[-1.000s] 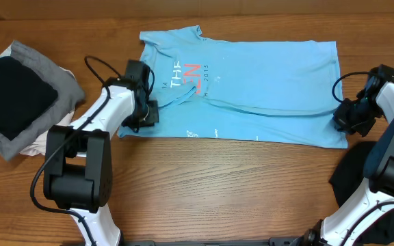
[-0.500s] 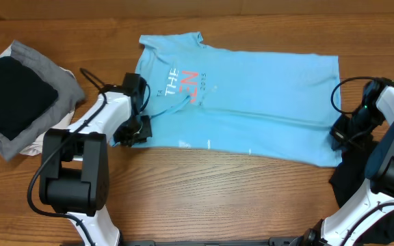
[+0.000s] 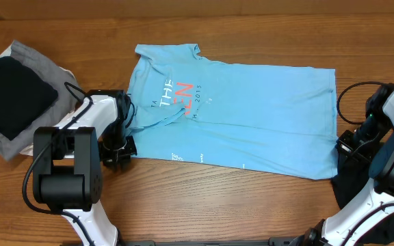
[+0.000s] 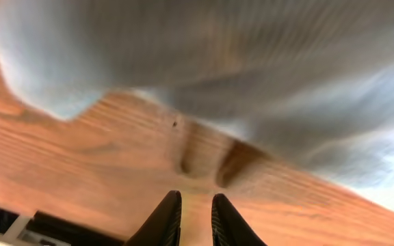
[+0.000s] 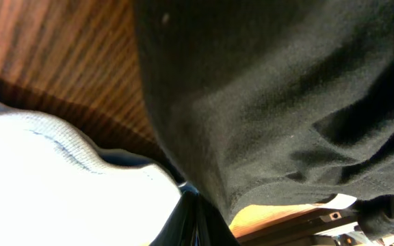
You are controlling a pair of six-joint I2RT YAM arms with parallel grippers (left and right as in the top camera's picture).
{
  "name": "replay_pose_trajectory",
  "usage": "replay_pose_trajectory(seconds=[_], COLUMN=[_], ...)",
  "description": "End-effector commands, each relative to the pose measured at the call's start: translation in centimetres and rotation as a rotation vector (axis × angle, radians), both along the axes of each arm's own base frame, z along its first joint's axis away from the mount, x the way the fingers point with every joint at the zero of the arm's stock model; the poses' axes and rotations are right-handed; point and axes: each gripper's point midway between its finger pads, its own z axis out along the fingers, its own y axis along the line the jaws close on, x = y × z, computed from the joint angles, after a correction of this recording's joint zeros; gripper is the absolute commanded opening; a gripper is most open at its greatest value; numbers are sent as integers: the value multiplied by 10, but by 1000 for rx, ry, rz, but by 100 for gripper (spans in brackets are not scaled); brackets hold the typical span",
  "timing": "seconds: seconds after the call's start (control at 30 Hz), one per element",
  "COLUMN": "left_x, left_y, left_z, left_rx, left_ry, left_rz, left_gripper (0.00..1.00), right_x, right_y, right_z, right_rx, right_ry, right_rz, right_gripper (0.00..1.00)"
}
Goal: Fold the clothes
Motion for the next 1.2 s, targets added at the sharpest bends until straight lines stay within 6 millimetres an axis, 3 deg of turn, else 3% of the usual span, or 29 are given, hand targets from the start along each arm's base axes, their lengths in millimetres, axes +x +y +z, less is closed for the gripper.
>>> replay_pose_trajectory(seconds=[0.0, 0.13, 0.23, 0.27, 0.33, 0.43, 0.47, 0.57, 0.7, 0.77, 0.87, 0.93, 0.97, 1.17], left_x=[0, 15, 37, 47, 65, 93, 101, 143, 196, 232, 273, 300, 318, 356], left_y=[3, 2, -7, -14, -27, -44, -46, -51, -58, -63, -65, -66, -67, -84], left_z=[14, 38, 60, 68, 80, 100, 107, 138, 166, 175, 176, 166, 149, 86], left_rx=[19, 6, -60, -109, -193, -288, -299, -313, -340, -359, -357, -357, -366, -498], left_ry=[-39, -175, -341, -407, -512, -646, -674, -783, -883, -939, -1000, -1032, -1038, -1049], left_rz=[7, 2, -37, -67, -129, -212, -227, -277, -311, -321, -315, -287, -244, -108], left_gripper=[19, 20, 24, 31, 59, 69, 73, 81, 84, 83, 77, 76, 74, 71], right_x=[4, 17, 36, 47, 65, 86, 89, 99, 102, 103, 104, 104, 103, 101], right_y=[-6, -10, -7, -3, 3, 14, 15, 24, 34, 38, 39, 39, 38, 39], right_z=[20, 36, 52, 59, 74, 97, 102, 116, 117, 117, 117, 117, 116, 116], right_rx=[-54, -93, -88, -68, -38, 2, 4, 14, 33, 36, 37, 36, 32, 35], right_ry=[-64, -170, -304, -371, -485, -623, -646, -705, -715, -716, -717, -716, -710, -706], right_rz=[1, -5, 2, 18, 46, 97, 106, 151, 194, 206, 211, 211, 212, 211], right_gripper=[4, 4, 4, 5, 13, 20, 28, 45, 47, 47, 47, 47, 47, 47])
